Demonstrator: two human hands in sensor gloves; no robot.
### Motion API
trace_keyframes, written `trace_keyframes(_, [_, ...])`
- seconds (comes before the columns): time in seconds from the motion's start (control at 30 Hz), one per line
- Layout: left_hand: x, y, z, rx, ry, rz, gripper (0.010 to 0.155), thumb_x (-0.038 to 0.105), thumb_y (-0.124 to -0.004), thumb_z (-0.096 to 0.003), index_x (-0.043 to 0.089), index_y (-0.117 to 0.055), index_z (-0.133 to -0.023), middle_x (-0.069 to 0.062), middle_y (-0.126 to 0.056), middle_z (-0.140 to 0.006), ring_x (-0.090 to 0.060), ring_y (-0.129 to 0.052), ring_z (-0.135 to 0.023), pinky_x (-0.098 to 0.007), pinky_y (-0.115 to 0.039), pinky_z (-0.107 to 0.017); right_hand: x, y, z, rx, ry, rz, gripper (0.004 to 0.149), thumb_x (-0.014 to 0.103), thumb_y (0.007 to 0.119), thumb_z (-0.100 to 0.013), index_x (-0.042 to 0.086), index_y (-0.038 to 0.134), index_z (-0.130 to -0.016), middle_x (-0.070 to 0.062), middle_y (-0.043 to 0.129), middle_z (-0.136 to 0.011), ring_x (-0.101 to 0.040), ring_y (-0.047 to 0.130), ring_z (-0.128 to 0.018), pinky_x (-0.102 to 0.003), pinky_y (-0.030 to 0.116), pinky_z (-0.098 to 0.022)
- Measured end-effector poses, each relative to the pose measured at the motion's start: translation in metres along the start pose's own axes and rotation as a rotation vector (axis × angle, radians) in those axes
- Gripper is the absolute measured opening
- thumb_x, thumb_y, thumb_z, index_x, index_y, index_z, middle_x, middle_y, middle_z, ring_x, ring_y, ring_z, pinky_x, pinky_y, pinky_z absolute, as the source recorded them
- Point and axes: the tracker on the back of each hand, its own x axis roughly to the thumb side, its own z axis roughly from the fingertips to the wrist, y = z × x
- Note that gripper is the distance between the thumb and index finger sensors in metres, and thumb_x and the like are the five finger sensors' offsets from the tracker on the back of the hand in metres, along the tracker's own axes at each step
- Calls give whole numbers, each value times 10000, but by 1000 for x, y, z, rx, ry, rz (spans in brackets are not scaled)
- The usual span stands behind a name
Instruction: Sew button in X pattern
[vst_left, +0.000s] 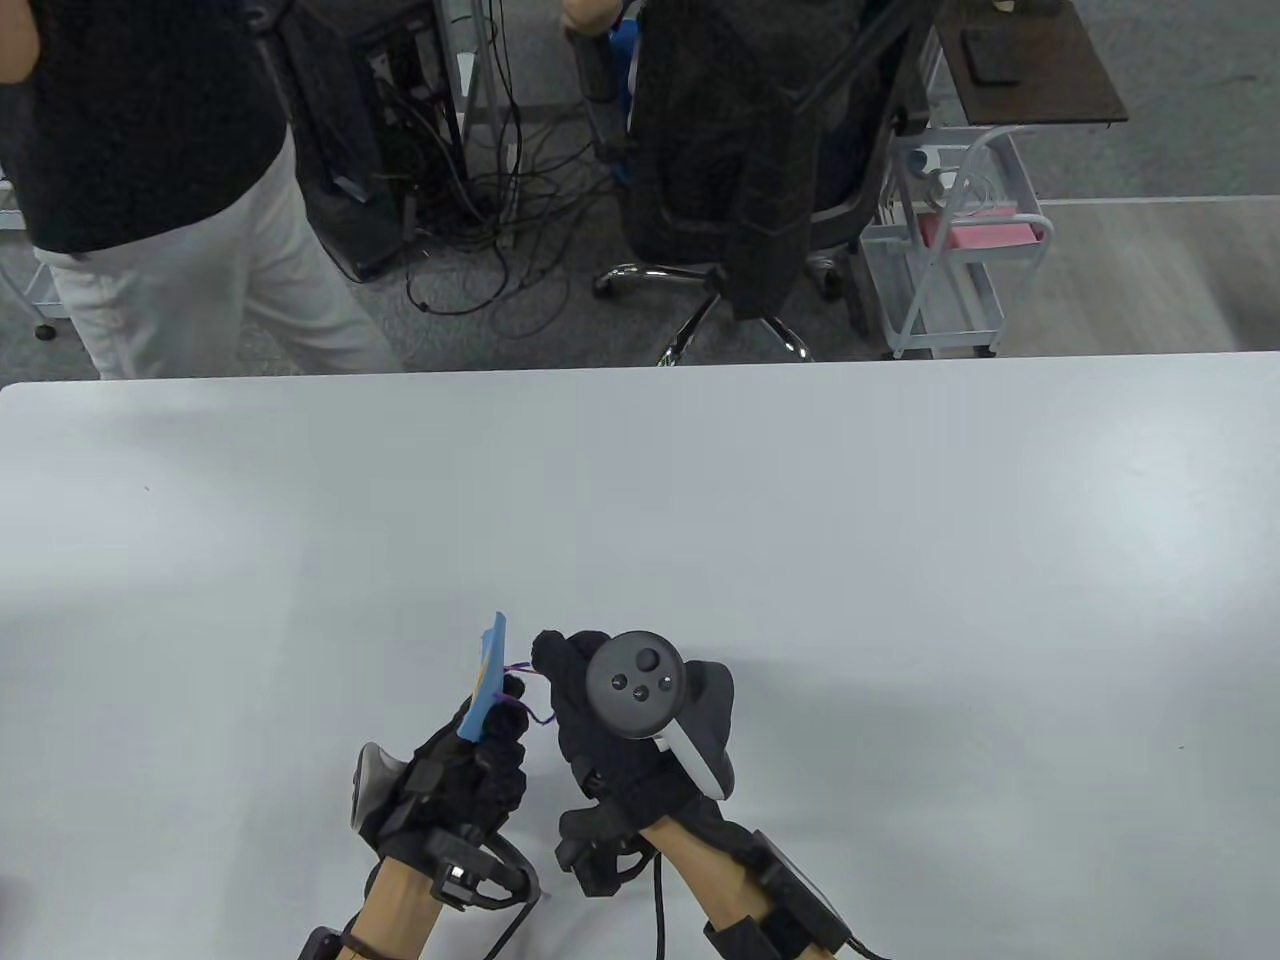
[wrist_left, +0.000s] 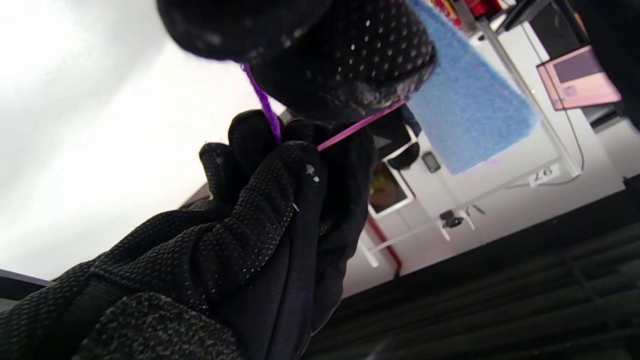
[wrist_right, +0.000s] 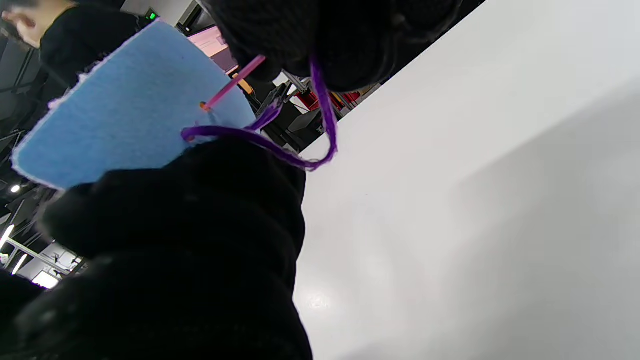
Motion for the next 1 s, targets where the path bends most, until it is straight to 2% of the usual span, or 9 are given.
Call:
trace_keyframes(0.63, [1, -3, -2, -20, 9, -180, 427, 219, -499, -649, -7, -520, -1011, -87, -901, -635, -76, -1001, -279, -139, -894, -166, -7, 1, 0, 27, -35, -112, 450, 180, 713, -576, 228, 653, -1020, -79, 678, -984, -240, 833, -758, -405, 695, -633])
trace_keyframes(0.73, [5, -5, -2, -7, -13, -273, 432, 218, -506, -648, -17, -521, -1010, -96, -903, -639, -71, -1010, -283, -141, -899, -167, -17, 2, -2, 46, -39, -243, 483, 188, 681, -563, 185, 603, -1039, -113, 684, -990, -266, 855, -773, -422, 715, -619])
trace_keyframes(0.83, [14, -8, -1, 31, -67, -448, 431, 213, -527, -641, -27, -549, -998, -114, -917, -635, -76, -1037, -289, -127, -923, -166, -36, 5, -5, 115, -59, -510, 535, 243, 629, -555, 105, 513, -1059, -184, 660, -1001, -343, 840, -805, -477, 695, -617])
trace_keyframes(0.9, [21, -12, 1, 55, -117, -620, 433, 210, -539, -636, -35, -562, -993, -124, -926, -632, -78, -1052, -290, -121, -936, -165, -51, 10, -6, 199, -24, -780, 580, 288, 597, -564, 68, 435, -1076, -241, 601, -1023, -420, 774, -846, -532, 632, -637])
trace_keyframes(0.93, [23, -13, 2, 62, -135, -672, 433, 208, -545, -634, -38, -565, -990, -128, -930, -628, -80, -1058, -289, -118, -941, -162, -56, 13, -6, 233, -8, -854, 612, 332, 580, -569, 61, 395, -1086, -254, 575, -1036, -441, 745, -866, -544, 609, -649])
trace_keyframes(1.0, [29, -19, 4, 88, -196, -849, 434, 205, -558, -628, -45, -585, -982, -137, -940, -615, -83, -1068, -279, -116, -948, -153, -67, 20, -6, 364, 6, -1078, 703, 421, 553, -585, 34, 280, -1105, -306, 464, -1065, -506, 627, -917, -588, 516, -675])
